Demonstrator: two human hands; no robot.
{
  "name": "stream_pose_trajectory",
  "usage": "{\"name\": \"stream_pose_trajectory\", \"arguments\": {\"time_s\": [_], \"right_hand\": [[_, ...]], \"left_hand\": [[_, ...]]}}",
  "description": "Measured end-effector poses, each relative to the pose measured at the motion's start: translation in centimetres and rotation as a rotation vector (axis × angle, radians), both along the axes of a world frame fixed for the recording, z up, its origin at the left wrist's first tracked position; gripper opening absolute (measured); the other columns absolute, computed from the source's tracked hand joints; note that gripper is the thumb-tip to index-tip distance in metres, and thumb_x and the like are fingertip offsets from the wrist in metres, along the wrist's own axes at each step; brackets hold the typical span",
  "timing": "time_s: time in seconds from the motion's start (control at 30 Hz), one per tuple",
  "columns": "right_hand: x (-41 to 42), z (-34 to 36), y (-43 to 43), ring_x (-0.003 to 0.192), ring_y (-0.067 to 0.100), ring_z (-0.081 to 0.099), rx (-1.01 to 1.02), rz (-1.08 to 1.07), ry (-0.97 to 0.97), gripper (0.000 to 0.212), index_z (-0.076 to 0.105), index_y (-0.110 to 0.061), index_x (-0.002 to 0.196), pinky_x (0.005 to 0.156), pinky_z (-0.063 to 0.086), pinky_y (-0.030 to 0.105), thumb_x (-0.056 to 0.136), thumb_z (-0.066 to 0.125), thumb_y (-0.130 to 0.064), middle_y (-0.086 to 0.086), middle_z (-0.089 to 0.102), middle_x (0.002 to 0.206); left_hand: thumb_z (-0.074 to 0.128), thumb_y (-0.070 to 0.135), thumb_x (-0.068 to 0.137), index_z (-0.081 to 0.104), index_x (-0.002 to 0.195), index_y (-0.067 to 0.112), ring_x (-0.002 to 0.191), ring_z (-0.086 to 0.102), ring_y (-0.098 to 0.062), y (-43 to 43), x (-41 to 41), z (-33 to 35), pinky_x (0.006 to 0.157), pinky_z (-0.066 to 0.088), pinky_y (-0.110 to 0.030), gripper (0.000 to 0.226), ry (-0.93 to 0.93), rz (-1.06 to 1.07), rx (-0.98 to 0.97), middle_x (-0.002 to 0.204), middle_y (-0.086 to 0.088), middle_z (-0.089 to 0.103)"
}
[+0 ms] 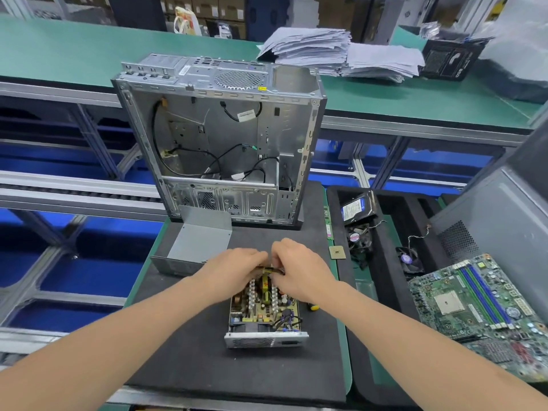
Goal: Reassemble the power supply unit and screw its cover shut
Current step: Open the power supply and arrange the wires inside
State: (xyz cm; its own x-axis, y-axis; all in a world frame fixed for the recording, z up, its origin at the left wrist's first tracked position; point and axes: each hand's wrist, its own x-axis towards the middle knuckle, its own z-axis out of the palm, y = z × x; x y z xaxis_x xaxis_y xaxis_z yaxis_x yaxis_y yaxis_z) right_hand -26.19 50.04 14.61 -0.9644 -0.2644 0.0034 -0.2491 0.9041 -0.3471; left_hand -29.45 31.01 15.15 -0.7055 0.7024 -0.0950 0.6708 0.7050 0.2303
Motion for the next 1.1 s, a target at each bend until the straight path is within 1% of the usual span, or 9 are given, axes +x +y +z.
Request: {"name": "stream_pose_trajectory", "arguments": {"time_s": [0.17,0.23,0.33,0.43,0.63,0.7,0.83,0.97,1.1], "right_hand": [[2.9,2.1,-1.2,0.068,0.012,0.055,0.186,0.468,-0.328,0.050,0.058,-0.027,0.085,0.054,0.041,0.031,0.079,0.067,-0.076,-0.010,0.061,0.073],[3.6,2.2,-1.8,0.066,0.018,0.055,0.334,0.597,-0.361,0.049,0.058,-0.022,0.090,0.048,0.036,0.031,0.078,0.077,-0.066,-0.004,0.057,0.072],[3.7,2.2,-2.1,0.065,0.023,0.049,0.358,0.615,-0.298,0.023,0.059,-0.016,0.095,0.048,0.026,0.030,0.087,0.076,-0.029,-0.005,0.046,0.071],[3.2,3.0,-1.7,0.066,0.021,0.050,0.340,0.625,-0.303,0.016,0.060,-0.017,0.097,0.050,0.030,0.031,0.087,0.072,-0.023,-0.006,0.049,0.071],[0.5,6.1,0.0,0.064,-0.002,0.052,0.117,0.473,-0.362,0.016,0.063,-0.032,0.096,0.054,0.035,0.027,0.083,0.072,-0.034,-0.017,0.058,0.067],[-0.9,6.9,0.6,0.064,-0.001,0.055,0.009,0.400,-0.419,0.013,0.068,-0.034,0.100,0.056,0.037,0.024,0.088,0.072,-0.035,-0.023,0.061,0.068],[-3.4,7.0,1.8,0.073,-0.003,0.055,-0.108,0.277,-0.412,0.007,0.071,-0.034,0.102,0.067,0.040,0.022,0.095,0.071,-0.033,-0.022,0.060,0.075],[-5.0,6.0,2.2,0.078,-0.001,0.056,-0.191,0.123,-0.452,0.012,0.071,-0.025,0.109,0.072,0.042,0.022,0.101,0.062,-0.026,-0.017,0.062,0.088],[-6.2,5.2,2.1,0.069,0.000,0.056,-0.218,-0.005,-0.494,0.014,0.069,-0.024,0.110,0.068,0.042,0.022,0.106,0.055,-0.027,-0.015,0.065,0.083]], "left_hand": [[0.061,0.028,0.101,0.070,0.112,0.025,0.107,0.067,-0.017,-0.7,-1.4,-1.5,0.086,0.053,-0.035,0.014,-0.019,-0.018,0.176,0.111,0.011,0.073],[0.063,0.031,0.101,0.069,0.114,0.030,0.106,0.066,-0.013,-0.8,-1.9,-1.8,0.084,0.052,-0.032,0.015,-0.021,-0.039,0.188,0.112,0.014,0.071],[0.062,0.039,0.100,0.069,0.116,0.038,0.099,0.063,-0.010,-1.3,-2.6,-2.1,0.076,0.050,-0.031,0.017,0.008,-0.069,0.178,0.107,0.016,0.062],[0.060,0.042,0.102,0.070,0.119,0.041,0.093,0.061,-0.011,-1.6,-3.0,-2.3,0.068,0.043,-0.027,0.020,0.016,-0.075,0.184,0.103,0.015,0.057],[0.065,0.031,0.100,0.074,0.116,0.036,0.101,0.062,-0.012,-1.0,-4.9,-1.6,0.083,0.049,-0.030,0.019,-0.105,-0.039,0.138,0.100,0.015,0.063],[0.066,0.027,0.098,0.075,0.112,0.033,0.099,0.063,-0.015,-0.8,-5.6,-1.6,0.080,0.048,-0.028,0.018,-0.159,-0.039,0.081,0.092,0.015,0.060],[0.064,0.024,0.100,0.075,0.120,0.031,0.092,0.065,-0.010,-0.9,-6.7,-1.6,0.082,0.046,-0.023,0.025,-0.297,-0.069,0.023,0.105,0.009,0.074],[0.060,0.025,0.100,0.071,0.092,0.030,0.079,0.064,-0.011,-1.6,-8.0,-2.1,0.076,0.052,-0.032,0.014,-0.426,0.019,0.030,0.090,0.009,0.075],[0.054,0.016,0.103,0.065,0.088,0.028,0.085,0.062,-0.006,-2.6,-9.1,-2.8,0.075,0.046,-0.016,0.022,-0.463,0.043,0.068,0.095,0.014,0.070]]}}
